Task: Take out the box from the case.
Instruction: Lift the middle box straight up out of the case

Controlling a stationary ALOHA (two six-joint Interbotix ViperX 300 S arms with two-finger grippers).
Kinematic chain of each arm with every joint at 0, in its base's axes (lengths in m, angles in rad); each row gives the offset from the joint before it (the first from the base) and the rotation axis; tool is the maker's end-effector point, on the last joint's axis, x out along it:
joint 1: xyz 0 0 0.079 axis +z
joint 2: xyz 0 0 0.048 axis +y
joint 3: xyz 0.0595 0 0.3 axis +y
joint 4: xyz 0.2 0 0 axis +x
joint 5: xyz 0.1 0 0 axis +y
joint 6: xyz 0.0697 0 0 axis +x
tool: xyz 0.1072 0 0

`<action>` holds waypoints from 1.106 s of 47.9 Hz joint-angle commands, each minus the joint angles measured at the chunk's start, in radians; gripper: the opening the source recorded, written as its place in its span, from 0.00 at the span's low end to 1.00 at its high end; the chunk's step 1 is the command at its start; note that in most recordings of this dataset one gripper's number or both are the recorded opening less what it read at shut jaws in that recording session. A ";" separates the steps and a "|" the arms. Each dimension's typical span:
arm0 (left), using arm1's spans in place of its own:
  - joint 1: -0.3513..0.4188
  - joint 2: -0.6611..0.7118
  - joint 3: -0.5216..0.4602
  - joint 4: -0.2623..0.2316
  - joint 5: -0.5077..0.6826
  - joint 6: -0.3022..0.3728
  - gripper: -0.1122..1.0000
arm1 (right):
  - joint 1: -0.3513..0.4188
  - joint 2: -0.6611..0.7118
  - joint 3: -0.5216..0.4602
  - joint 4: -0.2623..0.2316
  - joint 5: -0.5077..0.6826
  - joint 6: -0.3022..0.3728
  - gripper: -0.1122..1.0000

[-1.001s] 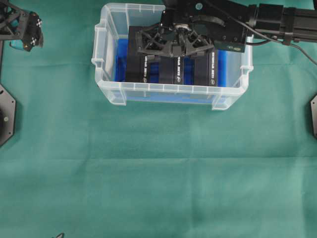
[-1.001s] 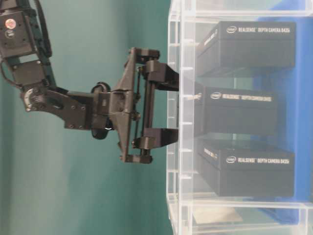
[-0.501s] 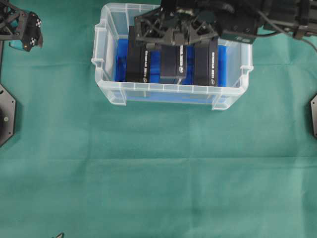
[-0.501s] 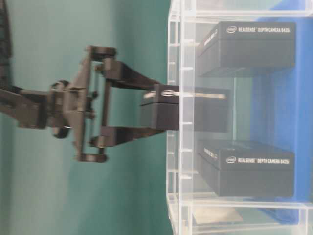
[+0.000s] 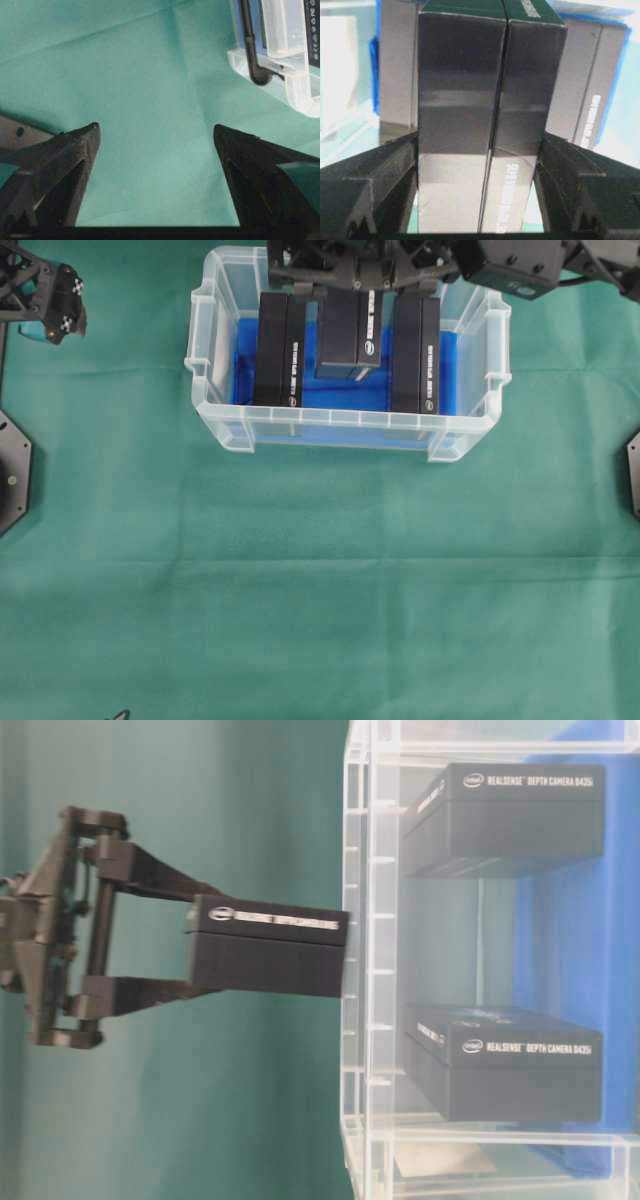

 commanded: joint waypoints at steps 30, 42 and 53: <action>0.003 -0.008 -0.012 0.000 -0.002 0.000 0.94 | 0.025 -0.054 -0.121 -0.017 0.071 -0.005 0.71; 0.003 -0.008 -0.012 0.000 -0.002 -0.006 0.94 | 0.023 -0.054 -0.123 -0.015 0.072 -0.009 0.71; 0.003 -0.008 -0.012 0.000 0.000 -0.008 0.94 | 0.023 -0.054 -0.121 -0.017 0.072 -0.009 0.71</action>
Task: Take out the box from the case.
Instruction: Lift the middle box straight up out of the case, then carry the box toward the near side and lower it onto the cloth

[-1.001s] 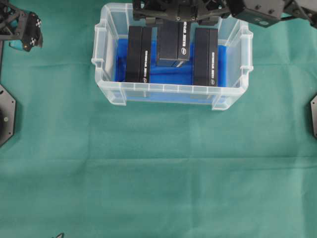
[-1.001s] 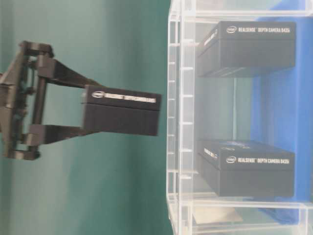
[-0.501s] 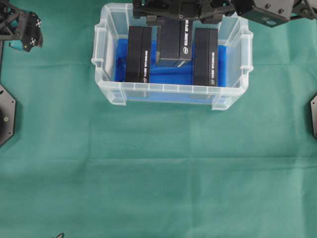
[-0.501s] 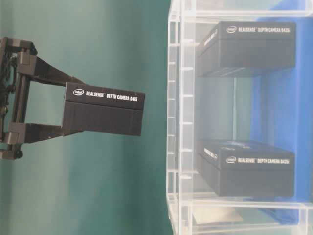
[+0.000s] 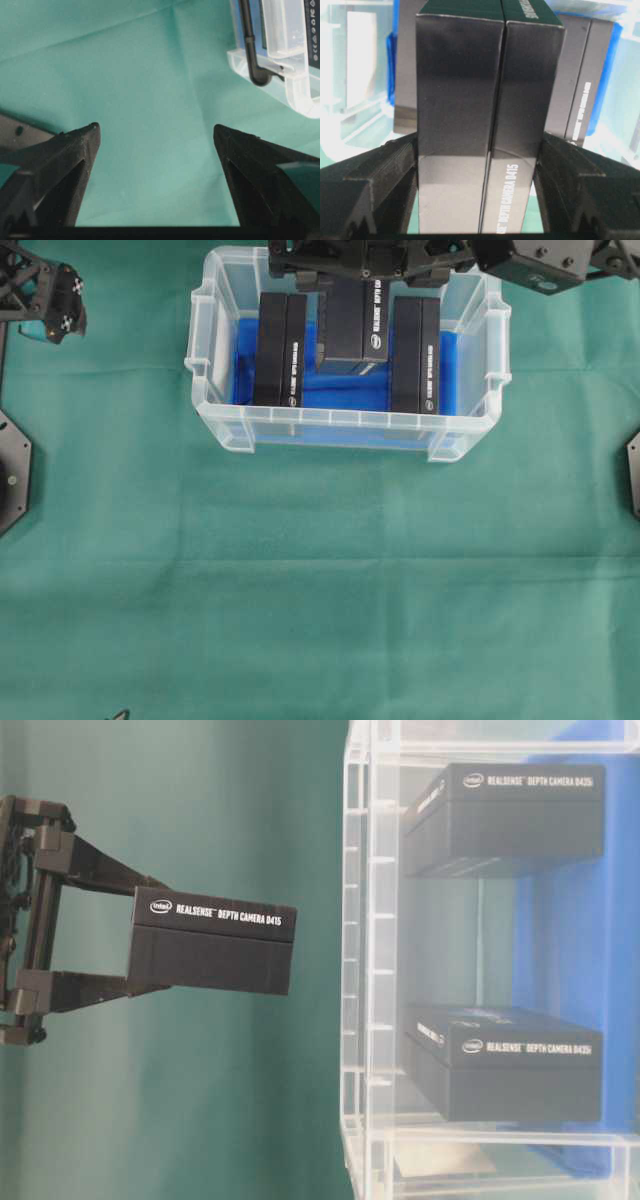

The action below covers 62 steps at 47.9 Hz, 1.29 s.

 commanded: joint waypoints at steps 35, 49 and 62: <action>0.003 -0.008 -0.011 0.000 0.002 0.008 0.94 | 0.057 -0.052 -0.029 -0.003 -0.003 0.008 0.71; 0.003 -0.008 -0.012 0.002 0.002 0.008 0.94 | 0.175 -0.049 -0.031 -0.012 0.054 0.083 0.71; 0.003 -0.009 -0.011 0.000 0.002 0.006 0.94 | 0.301 -0.037 -0.029 -0.044 0.066 0.198 0.71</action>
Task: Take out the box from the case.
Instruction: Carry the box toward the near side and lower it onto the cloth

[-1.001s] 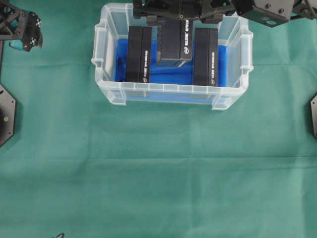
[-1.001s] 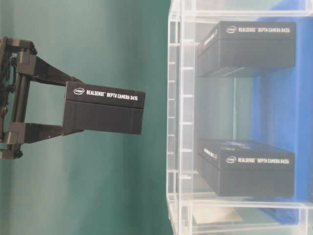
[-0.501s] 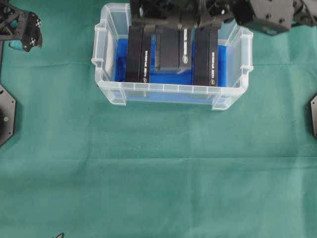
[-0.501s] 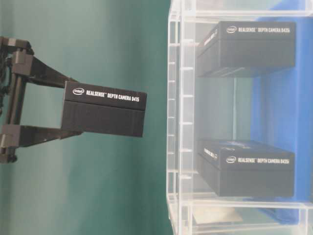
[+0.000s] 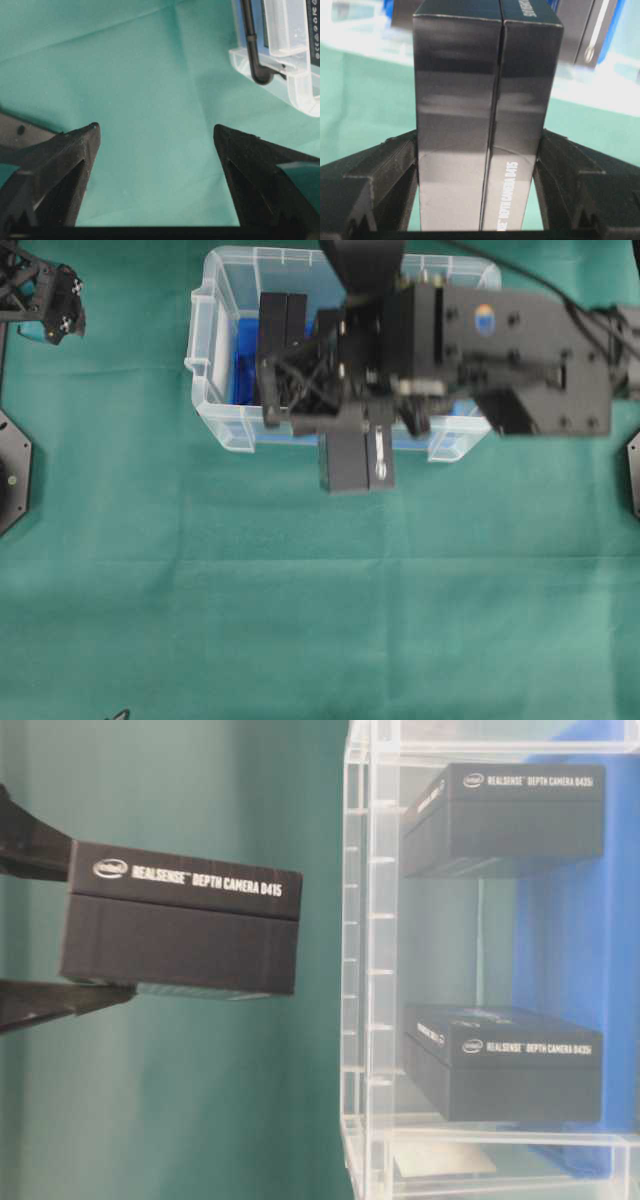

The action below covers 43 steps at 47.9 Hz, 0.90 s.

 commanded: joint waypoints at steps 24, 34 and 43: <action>0.003 -0.009 -0.011 0.000 -0.003 -0.005 0.94 | 0.189 -0.012 -0.029 -0.009 0.005 0.183 0.71; 0.003 -0.008 -0.011 0.000 -0.009 -0.006 0.94 | 0.195 -0.008 -0.031 -0.005 0.003 0.187 0.71; 0.003 -0.005 -0.012 0.000 -0.011 -0.006 0.94 | 0.193 0.011 -0.025 -0.003 0.002 0.183 0.71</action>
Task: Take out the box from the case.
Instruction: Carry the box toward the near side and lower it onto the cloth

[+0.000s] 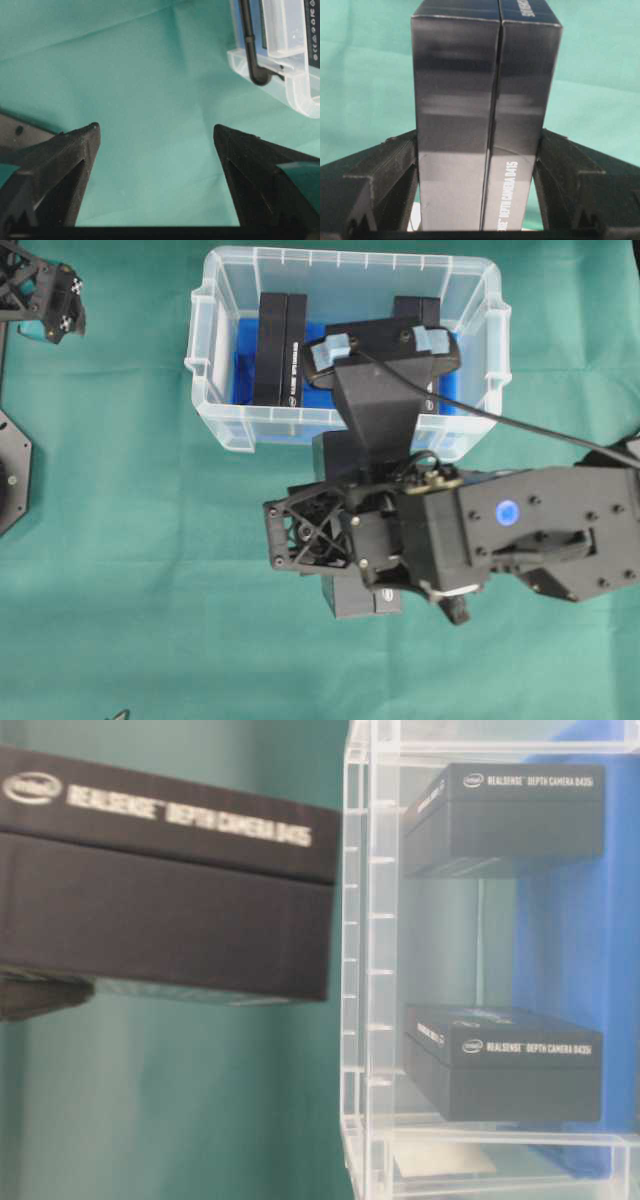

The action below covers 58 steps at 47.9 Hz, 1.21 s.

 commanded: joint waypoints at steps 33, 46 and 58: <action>0.003 0.003 -0.014 0.006 -0.006 0.005 0.94 | 0.008 0.020 0.267 0.035 -0.229 0.009 0.71; 0.003 0.005 -0.008 0.008 -0.014 0.006 0.94 | 0.006 0.020 0.436 0.057 -0.405 0.061 0.71; 0.003 0.006 0.000 0.009 -0.046 0.009 0.94 | 0.000 0.021 0.523 0.081 -0.566 0.081 0.70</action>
